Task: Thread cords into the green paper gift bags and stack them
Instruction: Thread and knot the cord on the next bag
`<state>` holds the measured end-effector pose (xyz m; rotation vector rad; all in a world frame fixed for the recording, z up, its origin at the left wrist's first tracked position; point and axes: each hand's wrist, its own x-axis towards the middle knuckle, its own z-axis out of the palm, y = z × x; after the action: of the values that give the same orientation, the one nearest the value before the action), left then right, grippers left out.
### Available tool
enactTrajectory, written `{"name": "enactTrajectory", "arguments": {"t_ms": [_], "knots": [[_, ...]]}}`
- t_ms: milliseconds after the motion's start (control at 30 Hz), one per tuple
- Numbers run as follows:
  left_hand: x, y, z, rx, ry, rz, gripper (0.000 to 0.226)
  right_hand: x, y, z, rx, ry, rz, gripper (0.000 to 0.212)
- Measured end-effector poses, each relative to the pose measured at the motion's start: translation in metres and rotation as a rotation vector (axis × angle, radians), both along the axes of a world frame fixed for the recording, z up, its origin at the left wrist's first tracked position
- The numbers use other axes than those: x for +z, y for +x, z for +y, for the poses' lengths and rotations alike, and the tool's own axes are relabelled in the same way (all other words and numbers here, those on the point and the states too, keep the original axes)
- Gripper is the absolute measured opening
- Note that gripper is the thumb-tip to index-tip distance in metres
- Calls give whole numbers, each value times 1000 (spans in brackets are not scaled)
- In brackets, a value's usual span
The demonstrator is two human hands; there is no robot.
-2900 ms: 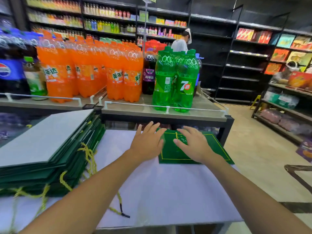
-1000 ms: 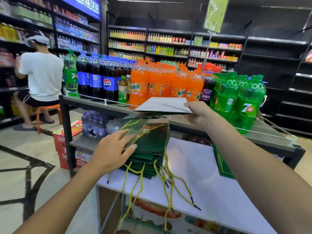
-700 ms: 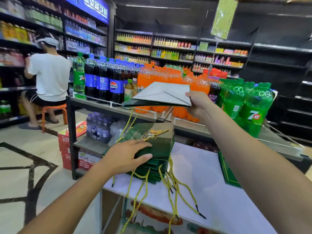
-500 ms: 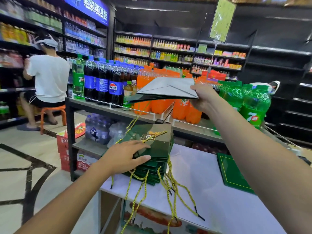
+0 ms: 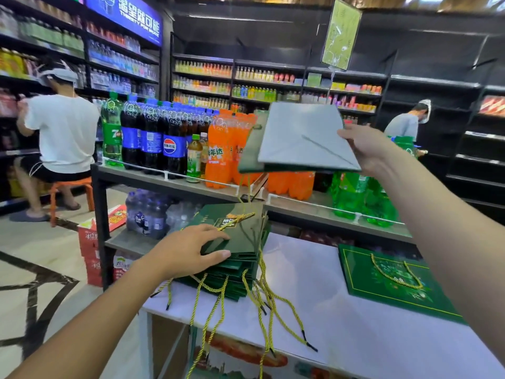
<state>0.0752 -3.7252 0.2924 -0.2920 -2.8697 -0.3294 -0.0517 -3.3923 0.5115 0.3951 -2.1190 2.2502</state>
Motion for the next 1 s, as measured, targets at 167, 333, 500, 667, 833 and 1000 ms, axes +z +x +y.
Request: {"name": "enactTrajectory", "arguments": {"t_ms": [167,333,500,667,833,1000], "knots": [[8,-10,11,4,174,163,33,-46,-11,67,6,265,-35,33],[42,-31,68,-20,422,328,48,-75,2,123,7,483,-65,36],[66,-61,139,-75,620,90,82,-79,28,161,25,734,-98,29],[48,-83,195,-285,855,-329,17,-80,30,191,-46,955,-72,34],[11,-93,231,-262,1139,-472,17,-102,16,203,-291,1302,185,39],[-35,-115,233,-111,1378,-567,20,-173,30,189,-179,1343,167,51]]}}
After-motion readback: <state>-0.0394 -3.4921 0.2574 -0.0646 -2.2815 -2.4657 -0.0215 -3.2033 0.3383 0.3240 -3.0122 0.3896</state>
